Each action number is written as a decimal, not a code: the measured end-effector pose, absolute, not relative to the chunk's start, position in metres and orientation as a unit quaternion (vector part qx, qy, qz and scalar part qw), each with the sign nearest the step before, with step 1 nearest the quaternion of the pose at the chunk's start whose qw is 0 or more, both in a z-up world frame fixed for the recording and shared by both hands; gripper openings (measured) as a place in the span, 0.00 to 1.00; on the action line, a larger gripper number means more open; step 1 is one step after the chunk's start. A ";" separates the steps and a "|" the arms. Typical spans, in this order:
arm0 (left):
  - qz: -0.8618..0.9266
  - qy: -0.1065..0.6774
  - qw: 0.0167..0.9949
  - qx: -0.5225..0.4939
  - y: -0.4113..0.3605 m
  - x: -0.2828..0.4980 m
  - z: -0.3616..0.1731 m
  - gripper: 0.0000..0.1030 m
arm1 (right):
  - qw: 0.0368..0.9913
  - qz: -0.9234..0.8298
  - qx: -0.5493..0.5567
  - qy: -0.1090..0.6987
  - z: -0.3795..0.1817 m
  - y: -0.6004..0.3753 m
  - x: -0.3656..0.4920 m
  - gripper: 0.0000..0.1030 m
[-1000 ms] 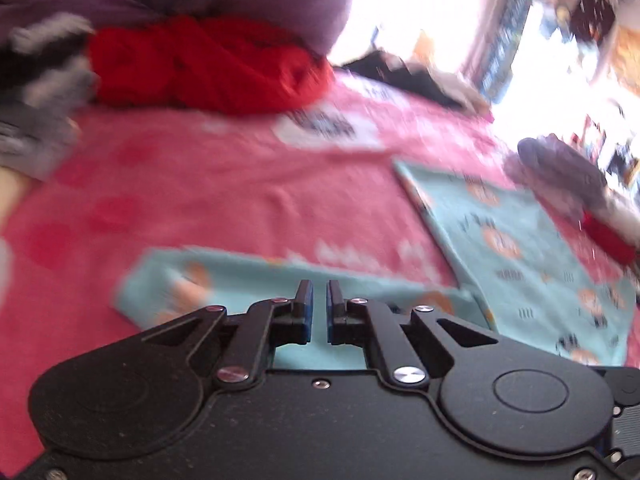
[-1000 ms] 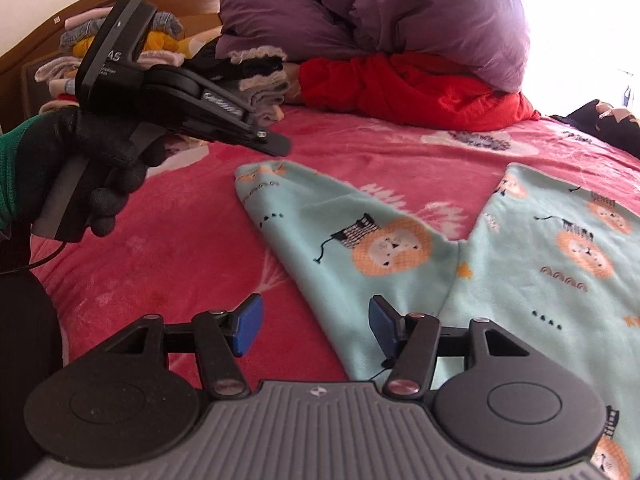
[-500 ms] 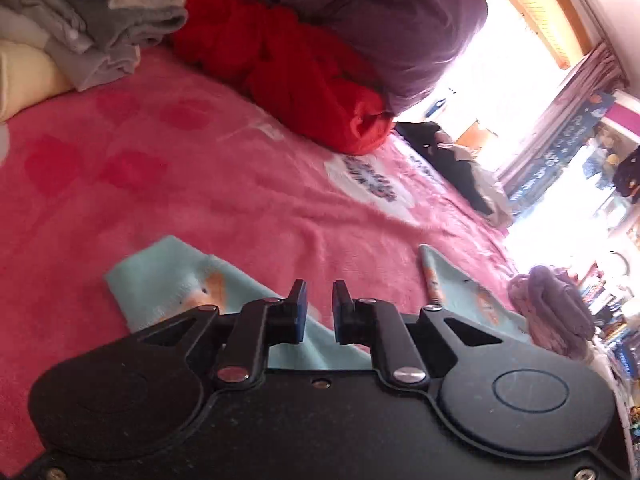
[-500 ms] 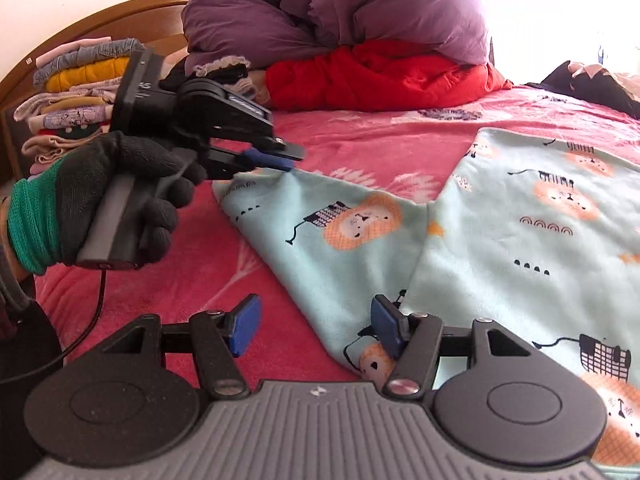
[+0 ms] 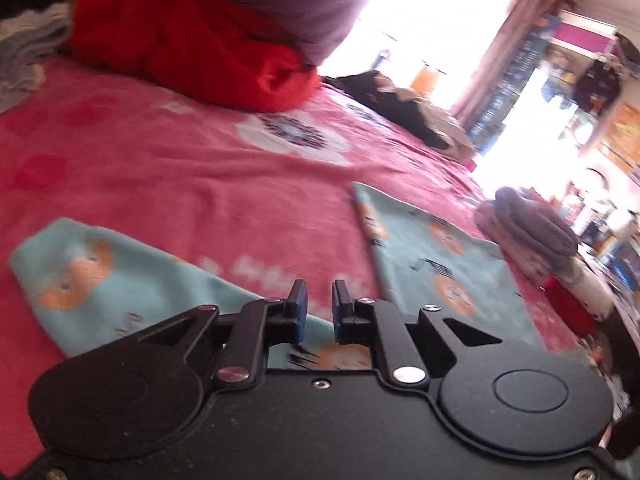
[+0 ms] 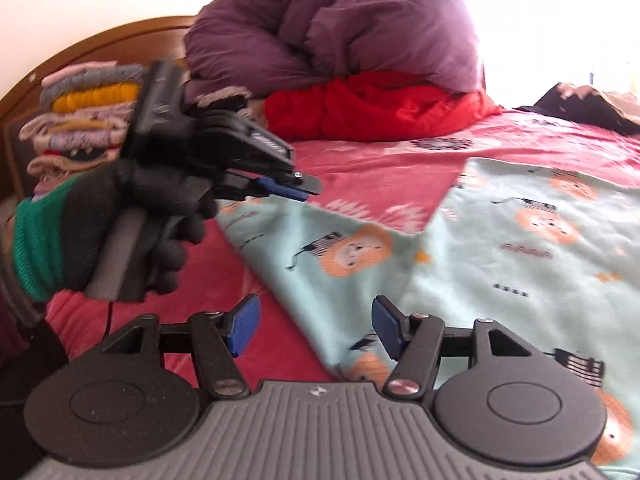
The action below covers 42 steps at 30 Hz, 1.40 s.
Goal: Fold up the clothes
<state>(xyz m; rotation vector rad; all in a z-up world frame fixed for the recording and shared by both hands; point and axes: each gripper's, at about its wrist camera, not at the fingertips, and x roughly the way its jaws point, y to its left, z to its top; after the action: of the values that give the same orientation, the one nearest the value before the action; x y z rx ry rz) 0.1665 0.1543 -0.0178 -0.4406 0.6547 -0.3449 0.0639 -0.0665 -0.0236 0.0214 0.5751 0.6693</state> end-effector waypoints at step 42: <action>0.057 0.286 0.908 -0.300 0.252 0.158 -0.009 0.41 | 0.905 0.324 -0.074 0.266 -0.057 -0.054 0.045 0.72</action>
<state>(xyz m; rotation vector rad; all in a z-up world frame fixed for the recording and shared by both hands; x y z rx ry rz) 0.1575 0.2519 -0.0088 -0.6199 0.5895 0.1175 0.0447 -0.0536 -0.0570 -0.1535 0.5498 0.6695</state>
